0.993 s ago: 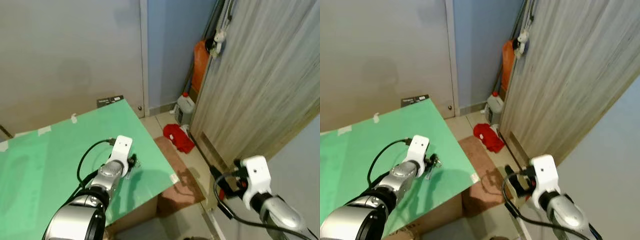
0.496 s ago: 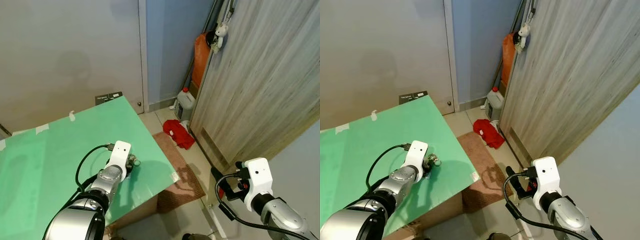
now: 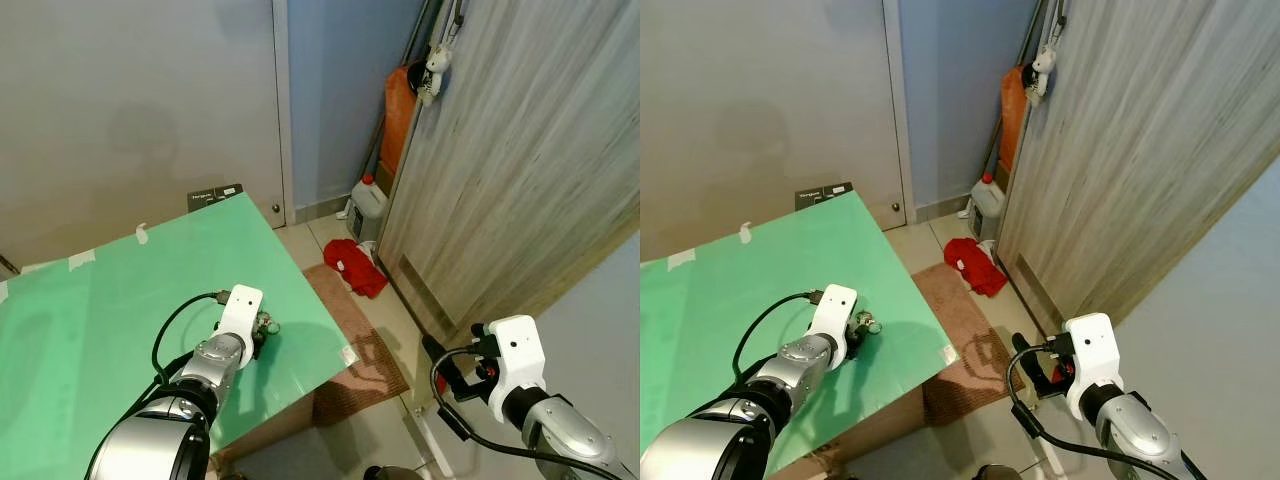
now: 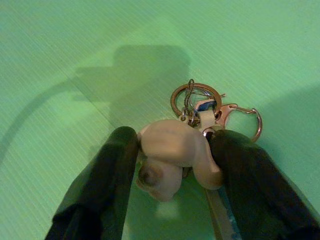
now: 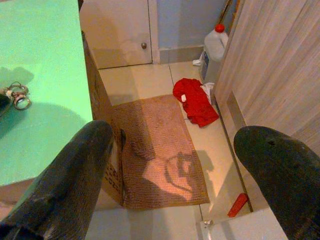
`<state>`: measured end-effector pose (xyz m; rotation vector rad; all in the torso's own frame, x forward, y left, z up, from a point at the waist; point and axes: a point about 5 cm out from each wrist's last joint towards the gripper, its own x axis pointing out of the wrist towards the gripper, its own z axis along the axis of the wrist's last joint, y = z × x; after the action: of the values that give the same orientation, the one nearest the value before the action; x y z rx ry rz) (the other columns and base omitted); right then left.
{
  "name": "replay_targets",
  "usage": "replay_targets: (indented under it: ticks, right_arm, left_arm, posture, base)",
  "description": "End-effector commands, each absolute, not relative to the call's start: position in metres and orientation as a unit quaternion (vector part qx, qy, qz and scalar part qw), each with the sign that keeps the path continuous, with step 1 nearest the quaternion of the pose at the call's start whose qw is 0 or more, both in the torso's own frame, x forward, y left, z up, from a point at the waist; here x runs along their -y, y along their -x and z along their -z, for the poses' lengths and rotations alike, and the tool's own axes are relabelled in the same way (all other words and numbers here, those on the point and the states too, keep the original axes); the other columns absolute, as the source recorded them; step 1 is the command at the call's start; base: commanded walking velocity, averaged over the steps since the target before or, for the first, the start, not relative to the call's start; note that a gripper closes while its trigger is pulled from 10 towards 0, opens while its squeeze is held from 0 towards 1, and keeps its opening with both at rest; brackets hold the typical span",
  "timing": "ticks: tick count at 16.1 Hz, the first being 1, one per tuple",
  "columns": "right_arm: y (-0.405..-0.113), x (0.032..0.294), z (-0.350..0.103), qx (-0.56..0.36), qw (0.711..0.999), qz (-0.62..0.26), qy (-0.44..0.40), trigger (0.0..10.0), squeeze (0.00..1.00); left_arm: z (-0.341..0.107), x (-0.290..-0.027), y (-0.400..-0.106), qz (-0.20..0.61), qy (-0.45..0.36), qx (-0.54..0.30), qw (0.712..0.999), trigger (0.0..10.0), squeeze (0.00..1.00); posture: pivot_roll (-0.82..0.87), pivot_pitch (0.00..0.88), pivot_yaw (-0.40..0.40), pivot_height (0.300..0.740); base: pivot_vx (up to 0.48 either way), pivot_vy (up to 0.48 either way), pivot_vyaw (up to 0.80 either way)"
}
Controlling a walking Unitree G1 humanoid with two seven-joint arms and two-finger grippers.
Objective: Hang keys on a hook
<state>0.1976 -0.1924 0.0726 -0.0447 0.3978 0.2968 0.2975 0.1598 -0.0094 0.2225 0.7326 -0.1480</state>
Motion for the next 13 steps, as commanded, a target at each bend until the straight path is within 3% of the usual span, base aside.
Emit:
replay_targets:
  ticks: [1,6,13]
  right_arm:
    - [-0.198,0.192,-0.077,-0.193,0.97,-0.148,0.025,10.0,0.0]
    - [-0.199,0.191,-0.077,-0.194,0.969,-0.15,0.024,10.0,0.0]
    - [-0.213,0.18,-0.073,-0.184,0.97,-0.159,0.009,10.0,0.0]
  left_arm:
    - [0.022,-0.158,-0.284,0.088,-0.106,-0.388,0.911,0.0,0.0]
    - [0.015,-0.161,-0.291,0.087,-0.112,-0.357,0.923,0.0,0.0]
    - [-0.013,-0.16,-0.315,0.079,-0.055,-0.273,0.957,0.0,0.0]
  posture:
    - [-0.31,0.106,-0.001,0.74]
    - [-0.3,0.108,0.003,0.74]
    - [-0.24,0.064,0.026,0.74]
  base:
    - [0.0,0.0,0.0]
    - [0.0,0.0,0.0]
    - [0.0,0.0,0.0]
